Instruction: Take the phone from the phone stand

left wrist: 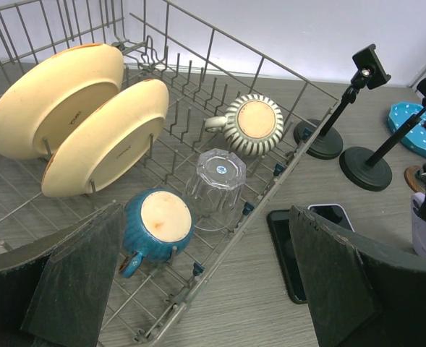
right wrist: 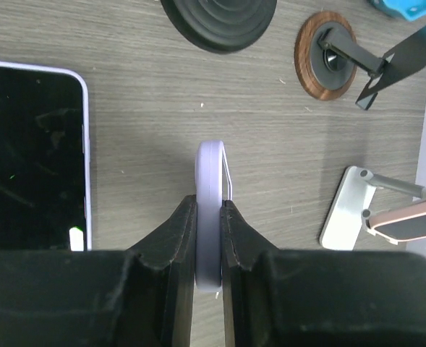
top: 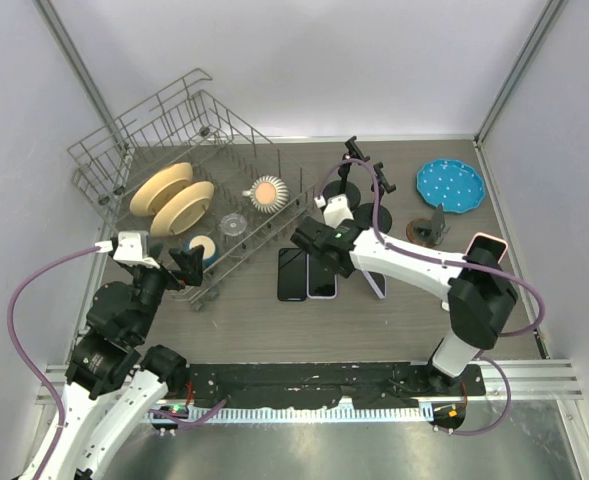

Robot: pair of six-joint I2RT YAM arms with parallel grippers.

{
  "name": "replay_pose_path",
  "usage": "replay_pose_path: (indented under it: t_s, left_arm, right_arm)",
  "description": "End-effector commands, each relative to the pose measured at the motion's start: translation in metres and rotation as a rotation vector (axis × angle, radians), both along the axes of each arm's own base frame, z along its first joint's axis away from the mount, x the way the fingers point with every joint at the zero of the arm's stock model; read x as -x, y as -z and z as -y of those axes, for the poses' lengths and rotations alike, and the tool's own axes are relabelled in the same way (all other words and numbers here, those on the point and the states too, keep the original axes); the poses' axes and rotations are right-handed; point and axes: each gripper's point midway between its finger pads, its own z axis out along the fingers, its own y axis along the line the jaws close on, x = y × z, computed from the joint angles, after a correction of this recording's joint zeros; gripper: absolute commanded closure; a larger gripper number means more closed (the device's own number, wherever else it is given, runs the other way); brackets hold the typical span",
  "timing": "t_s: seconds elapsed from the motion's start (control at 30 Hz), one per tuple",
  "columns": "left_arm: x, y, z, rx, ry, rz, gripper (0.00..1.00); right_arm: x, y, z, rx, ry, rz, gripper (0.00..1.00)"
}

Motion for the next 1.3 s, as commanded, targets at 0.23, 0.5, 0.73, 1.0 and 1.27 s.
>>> replay_pose_path:
  t_s: [0.23, 0.5, 0.73, 1.0, 1.27]
  left_arm:
    - [-0.001, -0.01, 0.001, 0.014, 0.002, 0.041, 0.01]
    - [-0.002, -0.008, 0.002, 0.011, 0.006, 0.034, 0.01]
    - [-0.003, -0.007, 0.003, 0.007, 0.008, 0.029, 0.01]
    - [-0.004, -0.006, 0.005, 0.004, 0.014, 0.023, 0.01]
    - [-0.005, -0.004, 0.005, 0.0, 0.014, 0.018, 0.01]
  right_arm:
    - [-0.026, 0.047, -0.048, -0.134, 0.006, 0.047, 0.96]
    - [-0.042, 0.074, -0.077, -0.163, -0.025, 0.022, 0.91]
    - [-0.047, 0.088, -0.088, -0.179, -0.031, 0.012, 0.83]
    - [-0.038, 0.097, -0.095, -0.238, -0.056, -0.029, 0.64]
    - [-0.033, 0.093, -0.102, -0.277, -0.1, -0.055, 0.52]
